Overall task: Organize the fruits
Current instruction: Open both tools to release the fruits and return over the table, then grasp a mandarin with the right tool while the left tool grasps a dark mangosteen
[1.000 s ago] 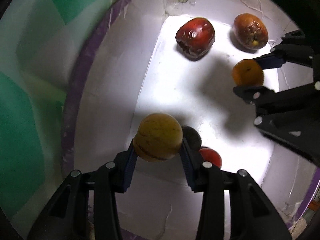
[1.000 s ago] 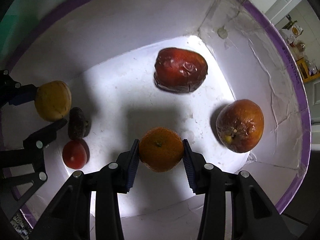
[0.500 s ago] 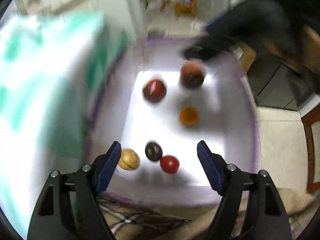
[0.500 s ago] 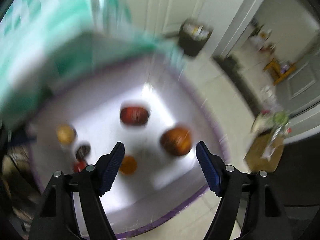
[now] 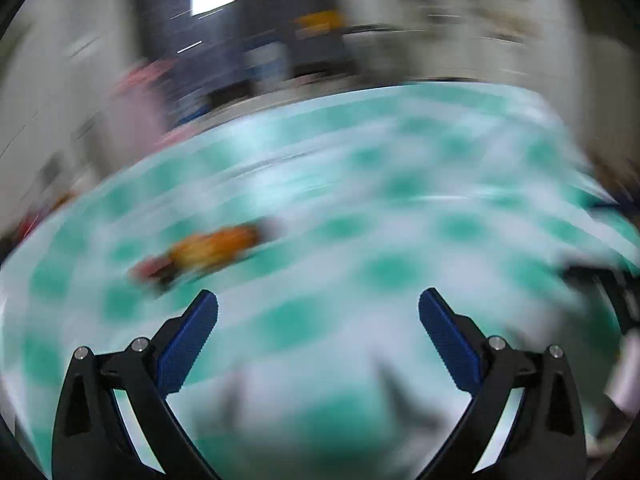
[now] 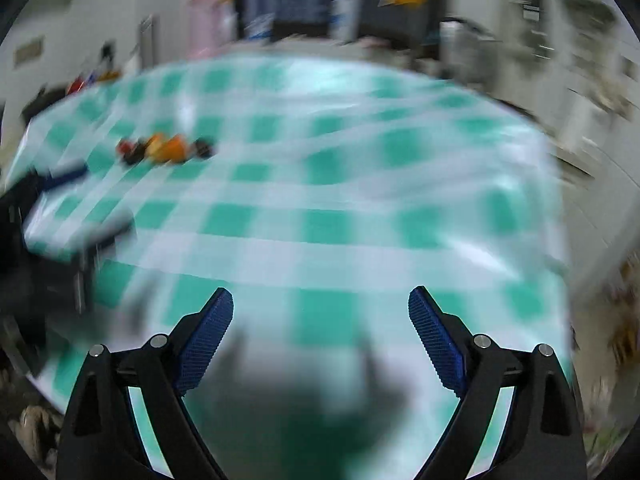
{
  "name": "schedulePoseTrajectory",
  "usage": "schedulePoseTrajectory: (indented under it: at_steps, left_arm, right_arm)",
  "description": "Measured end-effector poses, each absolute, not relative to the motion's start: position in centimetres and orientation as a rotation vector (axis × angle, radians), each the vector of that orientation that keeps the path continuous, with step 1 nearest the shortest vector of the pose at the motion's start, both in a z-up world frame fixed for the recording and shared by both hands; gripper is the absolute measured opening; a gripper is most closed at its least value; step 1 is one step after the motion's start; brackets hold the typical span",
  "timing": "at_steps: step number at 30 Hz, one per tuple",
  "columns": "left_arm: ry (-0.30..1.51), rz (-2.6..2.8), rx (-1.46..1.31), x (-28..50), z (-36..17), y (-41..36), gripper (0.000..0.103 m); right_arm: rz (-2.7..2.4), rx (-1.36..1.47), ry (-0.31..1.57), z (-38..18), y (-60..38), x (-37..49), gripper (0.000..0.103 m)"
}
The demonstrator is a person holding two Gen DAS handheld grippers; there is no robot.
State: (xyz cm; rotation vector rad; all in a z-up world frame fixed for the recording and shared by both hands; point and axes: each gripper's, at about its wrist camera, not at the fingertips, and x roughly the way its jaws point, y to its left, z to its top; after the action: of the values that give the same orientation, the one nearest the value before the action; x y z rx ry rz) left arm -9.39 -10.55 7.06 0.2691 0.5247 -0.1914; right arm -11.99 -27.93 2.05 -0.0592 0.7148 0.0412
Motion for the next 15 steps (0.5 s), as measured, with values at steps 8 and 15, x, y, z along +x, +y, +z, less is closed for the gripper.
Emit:
schedulePoseTrajectory:
  at_steps: [8, 15]
  left_arm:
    - [0.641, 0.067, -0.068, -4.0, 6.7, 4.3, 0.101]
    - [0.731, 0.084, -0.126, -3.5, 4.1, 5.3, 0.101]
  right_arm:
    - [0.222, -0.042, 0.842, -0.3, -16.1, 2.5, 0.079]
    - [0.265, -0.153, 0.875, -1.7, -7.9, 11.6, 0.065]
